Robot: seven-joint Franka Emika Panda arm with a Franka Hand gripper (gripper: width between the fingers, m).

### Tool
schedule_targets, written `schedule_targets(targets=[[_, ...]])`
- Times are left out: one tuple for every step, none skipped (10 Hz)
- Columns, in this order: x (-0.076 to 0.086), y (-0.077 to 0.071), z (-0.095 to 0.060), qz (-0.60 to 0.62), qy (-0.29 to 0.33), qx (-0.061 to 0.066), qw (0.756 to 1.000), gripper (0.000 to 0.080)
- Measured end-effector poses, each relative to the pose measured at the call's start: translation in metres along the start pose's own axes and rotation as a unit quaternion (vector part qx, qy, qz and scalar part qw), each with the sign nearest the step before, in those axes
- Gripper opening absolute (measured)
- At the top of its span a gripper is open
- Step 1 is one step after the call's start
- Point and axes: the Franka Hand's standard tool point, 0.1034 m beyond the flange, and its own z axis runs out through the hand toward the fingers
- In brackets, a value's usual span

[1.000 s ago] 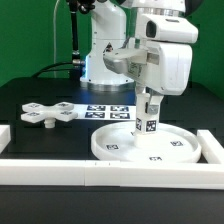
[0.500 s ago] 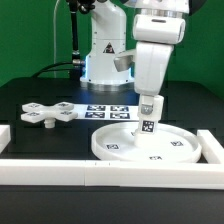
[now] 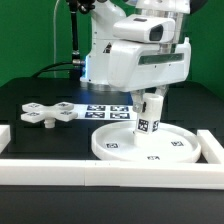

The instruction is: Assemble round table

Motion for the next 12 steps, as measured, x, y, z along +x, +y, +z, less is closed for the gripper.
schedule_targets(targets=[[0.0001, -0.0001, 0.0000, 0.034, 0.000, 0.000, 0.999, 0.0409], [0.0002, -0.0003, 0.0000, 0.073, 0.001, 0.001, 0.997, 0.0409], [-0.0005, 0.0003, 0.0002, 0.108, 0.002, 0.005, 0.994, 0.0409], [-0.0029, 0.0032, 0.0010, 0.160, 0.008, 0.015, 0.987, 0.0409], [-0.0041, 0.0042, 0.0016, 0.240, 0.012, 0.027, 0.970, 0.0409], [-0.0044, 0.0046, 0.0018, 0.298, 0.014, 0.036, 0.954, 0.0409], [-0.0036, 0.0036, 0.0018, 0.369, 0.014, 0.046, 0.928, 0.0409], [-0.0021, 0.0015, 0.0019, 0.441, 0.013, 0.055, 0.896, 0.0409], [-0.0019, 0.0008, 0.0017, 0.494, 0.010, 0.059, 0.867, 0.0409], [-0.0015, -0.0001, 0.0015, 0.548, 0.006, 0.064, 0.834, 0.0409], [-0.0015, 0.0000, 0.0015, 0.581, 0.004, 0.069, 0.811, 0.0409], [-0.0013, 0.0002, 0.0015, 0.604, 0.003, 0.073, 0.793, 0.0409]])
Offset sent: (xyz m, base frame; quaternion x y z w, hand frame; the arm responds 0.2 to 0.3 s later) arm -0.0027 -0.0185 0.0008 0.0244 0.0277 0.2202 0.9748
